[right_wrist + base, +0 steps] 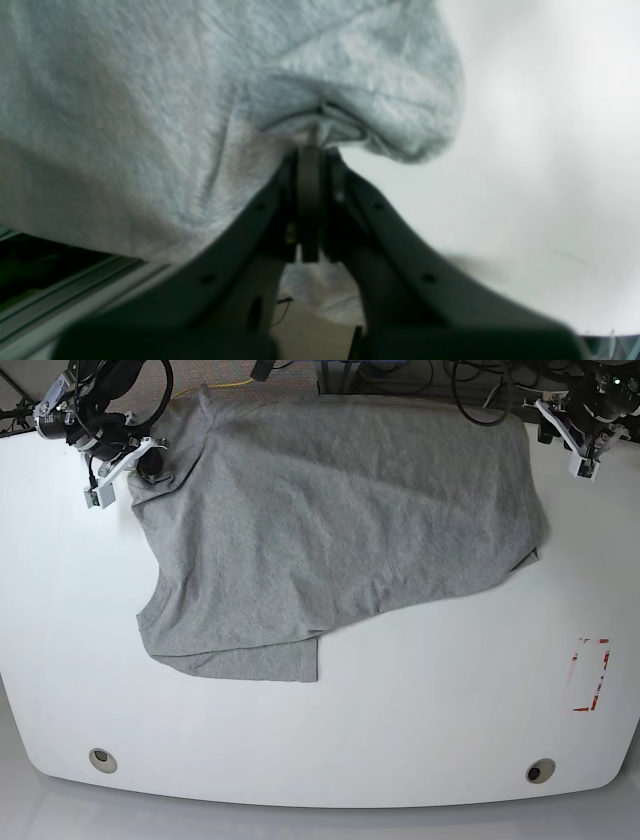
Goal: Fold the T-shirt properly
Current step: 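Release the shirt with the left gripper and raise it, then move the left gripper along the shirt side to the hem corner, then grasp the hem corner with the left gripper and pull it toward the collar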
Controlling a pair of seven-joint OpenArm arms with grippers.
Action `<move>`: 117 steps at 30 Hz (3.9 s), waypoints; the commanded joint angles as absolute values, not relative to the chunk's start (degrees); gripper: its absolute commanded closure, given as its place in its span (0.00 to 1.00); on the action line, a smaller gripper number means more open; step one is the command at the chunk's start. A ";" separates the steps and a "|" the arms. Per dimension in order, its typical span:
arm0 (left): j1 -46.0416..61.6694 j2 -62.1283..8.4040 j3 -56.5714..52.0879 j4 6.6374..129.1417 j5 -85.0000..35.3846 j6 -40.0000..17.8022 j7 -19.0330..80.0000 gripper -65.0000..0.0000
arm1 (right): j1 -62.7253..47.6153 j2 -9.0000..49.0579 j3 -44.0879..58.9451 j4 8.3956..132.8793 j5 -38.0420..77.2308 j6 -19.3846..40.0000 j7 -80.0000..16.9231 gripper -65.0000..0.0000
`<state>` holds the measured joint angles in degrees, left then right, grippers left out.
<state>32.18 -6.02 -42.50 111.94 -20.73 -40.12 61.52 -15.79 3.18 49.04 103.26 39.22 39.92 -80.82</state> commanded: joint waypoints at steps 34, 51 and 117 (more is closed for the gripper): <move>9.01 -7.87 -37.23 93.49 -21.14 -40.00 60.70 0.47 | -15.34 3.82 46.90 104.04 40.22 40.00 -80.00 1.00; -5.32 -9.01 -35.30 79.60 -18.51 -40.00 60.53 0.99 | -14.46 3.65 47.16 104.04 39.69 40.00 -80.00 1.00; 20.26 -14.64 -40.22 97.63 -33.01 -40.00 67.12 0.36 | -16.66 2.33 50.15 90.68 46.29 40.00 -78.46 0.35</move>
